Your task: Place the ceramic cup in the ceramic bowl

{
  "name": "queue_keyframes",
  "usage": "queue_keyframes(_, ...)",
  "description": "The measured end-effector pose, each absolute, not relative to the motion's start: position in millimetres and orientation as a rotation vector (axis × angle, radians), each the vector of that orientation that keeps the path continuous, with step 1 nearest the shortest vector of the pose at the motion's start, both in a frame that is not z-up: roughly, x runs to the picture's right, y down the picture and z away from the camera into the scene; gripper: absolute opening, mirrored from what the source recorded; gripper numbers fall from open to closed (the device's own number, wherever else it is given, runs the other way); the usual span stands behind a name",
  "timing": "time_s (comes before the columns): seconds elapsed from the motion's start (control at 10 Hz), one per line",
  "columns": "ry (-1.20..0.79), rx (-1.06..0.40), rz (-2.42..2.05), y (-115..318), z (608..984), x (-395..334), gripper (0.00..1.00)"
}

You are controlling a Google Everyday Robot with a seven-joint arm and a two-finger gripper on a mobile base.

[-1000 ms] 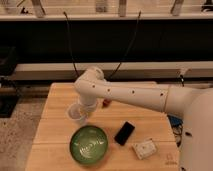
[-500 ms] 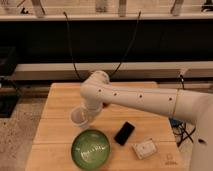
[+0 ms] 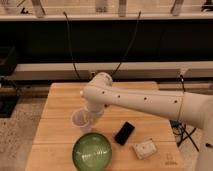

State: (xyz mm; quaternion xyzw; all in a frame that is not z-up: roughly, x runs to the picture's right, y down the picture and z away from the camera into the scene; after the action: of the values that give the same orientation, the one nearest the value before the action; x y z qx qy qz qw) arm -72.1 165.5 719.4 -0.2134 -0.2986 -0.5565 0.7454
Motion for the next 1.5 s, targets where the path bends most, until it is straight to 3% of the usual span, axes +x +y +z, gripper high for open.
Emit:
queue_keyframes(1.0, -0.7, -0.453, -1.183, 134, 677, -69, 0.01)
queue_keyframes(1.5, -0.772, -0.422, -1.216, 159, 637, -64, 0.01)
